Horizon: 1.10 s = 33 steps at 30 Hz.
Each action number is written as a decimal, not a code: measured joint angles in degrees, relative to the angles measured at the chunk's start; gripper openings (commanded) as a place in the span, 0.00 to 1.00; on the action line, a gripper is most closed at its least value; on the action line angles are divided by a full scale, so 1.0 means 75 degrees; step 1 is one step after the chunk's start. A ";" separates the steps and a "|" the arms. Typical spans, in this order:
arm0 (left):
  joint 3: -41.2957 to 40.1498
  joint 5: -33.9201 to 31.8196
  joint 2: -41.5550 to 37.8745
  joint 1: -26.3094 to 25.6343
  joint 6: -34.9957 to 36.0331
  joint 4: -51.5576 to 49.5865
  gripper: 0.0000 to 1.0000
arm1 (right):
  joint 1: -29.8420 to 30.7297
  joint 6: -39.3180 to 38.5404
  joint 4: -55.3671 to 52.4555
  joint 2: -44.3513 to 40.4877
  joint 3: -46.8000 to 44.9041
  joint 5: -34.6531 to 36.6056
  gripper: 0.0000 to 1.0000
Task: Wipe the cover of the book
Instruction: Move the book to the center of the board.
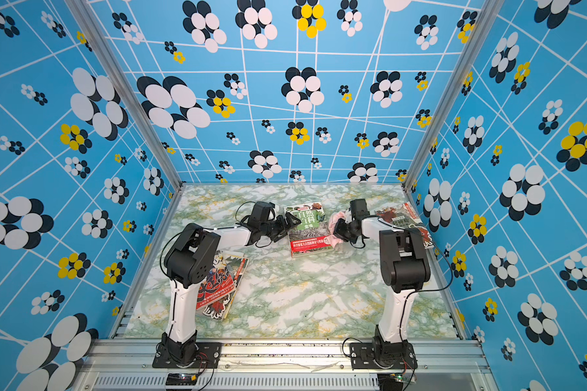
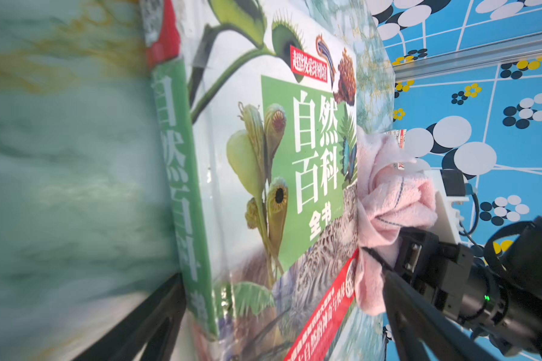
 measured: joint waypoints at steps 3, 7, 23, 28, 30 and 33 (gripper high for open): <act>-0.0592 -0.0128 -0.0428 0.0181 0.0213 -0.0003 0.99 | 0.0580 0.0152 0.0533 -0.0653 -0.1020 0.0052 0.00; -0.1486 -0.0265 -0.1046 0.0169 0.0376 0.0178 0.99 | 0.1017 0.0408 0.1195 -0.1259 -0.1990 0.0090 0.00; -0.3025 0.0006 -0.2847 -0.0335 0.0784 -0.1215 0.99 | 0.2672 0.0434 -0.1291 -0.3515 -0.2349 0.2535 0.00; -0.3054 0.0425 -0.3480 -0.0586 0.1040 -0.1979 0.99 | 0.2664 -0.0035 -0.1711 -0.3806 -0.1326 0.3284 0.00; -0.3054 0.0455 -0.3707 -0.0542 0.1236 -0.2361 0.99 | 0.2667 -0.0140 -0.1617 -0.3768 -0.1037 0.3197 0.00; -0.2868 0.0417 -0.4010 -0.0329 0.1638 -0.3188 0.99 | 0.2722 -0.0184 -0.1320 -0.3509 -0.0807 0.2731 0.00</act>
